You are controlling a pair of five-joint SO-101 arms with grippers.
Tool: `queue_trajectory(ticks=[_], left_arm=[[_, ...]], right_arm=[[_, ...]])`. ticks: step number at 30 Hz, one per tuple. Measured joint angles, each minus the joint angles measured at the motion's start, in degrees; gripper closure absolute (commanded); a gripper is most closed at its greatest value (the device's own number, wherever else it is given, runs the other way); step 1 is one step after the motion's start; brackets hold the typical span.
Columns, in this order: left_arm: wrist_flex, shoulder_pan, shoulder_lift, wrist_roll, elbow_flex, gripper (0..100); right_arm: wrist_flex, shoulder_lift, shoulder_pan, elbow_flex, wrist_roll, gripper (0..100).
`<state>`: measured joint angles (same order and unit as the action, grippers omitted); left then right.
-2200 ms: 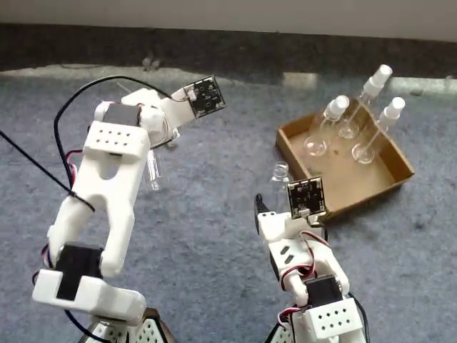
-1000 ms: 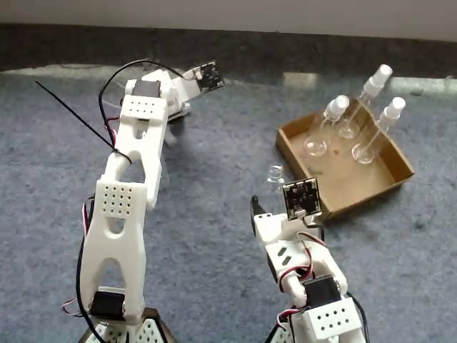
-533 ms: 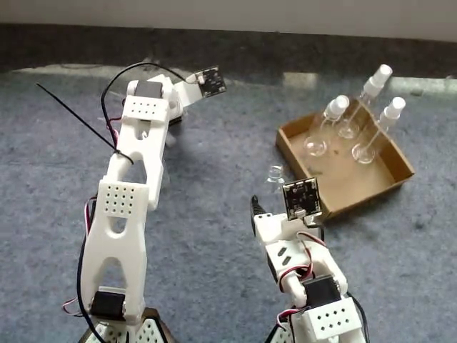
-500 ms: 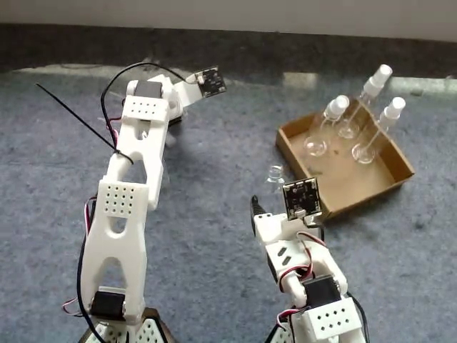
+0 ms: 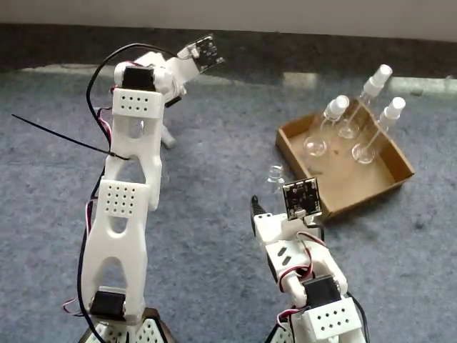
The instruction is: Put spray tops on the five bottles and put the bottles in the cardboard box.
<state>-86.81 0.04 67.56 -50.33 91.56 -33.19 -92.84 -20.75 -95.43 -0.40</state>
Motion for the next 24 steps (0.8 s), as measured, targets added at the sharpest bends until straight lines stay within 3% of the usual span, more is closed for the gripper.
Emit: queue_trajectory(ticks=[8, 15, 19, 24], left_arm=[[-13.89, 1.49, -8.0, 2.46, 0.53, 100], [-14.68, 1.49, -16.97, 17.58, -0.35, 100], [-14.68, 2.2, -23.56, 18.46, -9.93, 100], [-14.68, 5.71, -35.6, 18.81, -30.68, 100]], right_arm=[[0.0, 0.0, 0.0, 0.0, 0.0, 87.2], [0.0, 0.0, 0.0, 0.0, 0.0, 87.2], [0.0, 0.0, 0.0, 0.0, 0.0, 87.2], [0.0, 0.0, 0.0, 0.0, 0.0, 87.2]])
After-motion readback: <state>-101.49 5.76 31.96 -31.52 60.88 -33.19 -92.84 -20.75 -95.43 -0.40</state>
